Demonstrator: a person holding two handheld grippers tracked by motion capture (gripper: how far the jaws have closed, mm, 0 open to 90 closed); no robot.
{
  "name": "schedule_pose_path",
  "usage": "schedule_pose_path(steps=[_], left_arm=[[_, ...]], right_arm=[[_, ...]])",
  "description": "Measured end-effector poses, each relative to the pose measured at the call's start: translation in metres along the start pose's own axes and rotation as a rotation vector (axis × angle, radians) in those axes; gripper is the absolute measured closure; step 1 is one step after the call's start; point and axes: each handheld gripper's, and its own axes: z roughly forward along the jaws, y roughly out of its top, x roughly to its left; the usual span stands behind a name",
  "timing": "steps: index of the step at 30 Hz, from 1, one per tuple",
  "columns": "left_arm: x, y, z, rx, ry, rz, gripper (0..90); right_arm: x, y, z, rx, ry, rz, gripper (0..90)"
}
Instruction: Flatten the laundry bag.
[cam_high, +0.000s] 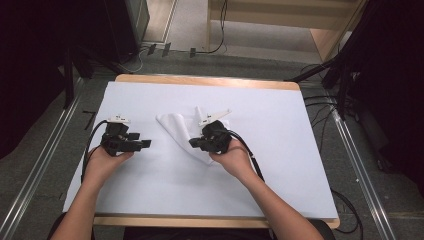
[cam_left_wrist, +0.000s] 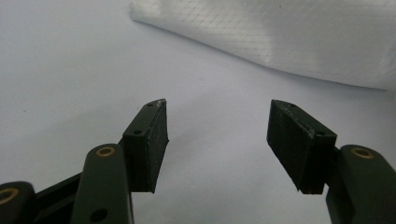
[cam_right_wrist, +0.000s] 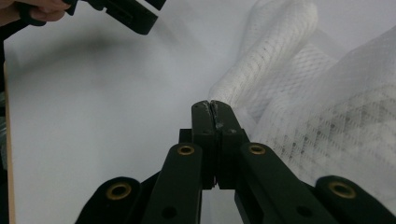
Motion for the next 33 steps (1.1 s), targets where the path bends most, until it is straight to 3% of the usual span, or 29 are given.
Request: schedule_pose_path(steps=[14, 22, 27, 33], left_arm=[[0.004, -0.001, -0.004, -0.008, 0.004, -0.012, 39.2], [0.007, -0.001, -0.006, -0.014, 0.007, -0.022, 39.2], [0.006, -0.001, -0.006, -0.013, 0.007, -0.023, 39.2], [0.004, 0.000, -0.005, -0.009, 0.010, -0.013, 39.3]], right_arm=[[0.028, -0.001, 0.019, 0.038, 0.063, -0.036, 90.0], [0.037, 0.007, 0.005, -0.003, 0.086, -0.045, 79.5], [0.032, 0.010, -0.012, -0.030, 0.063, -0.042, 77.4], [0.009, 0.006, -0.021, -0.028, 0.011, -0.014, 76.1]])
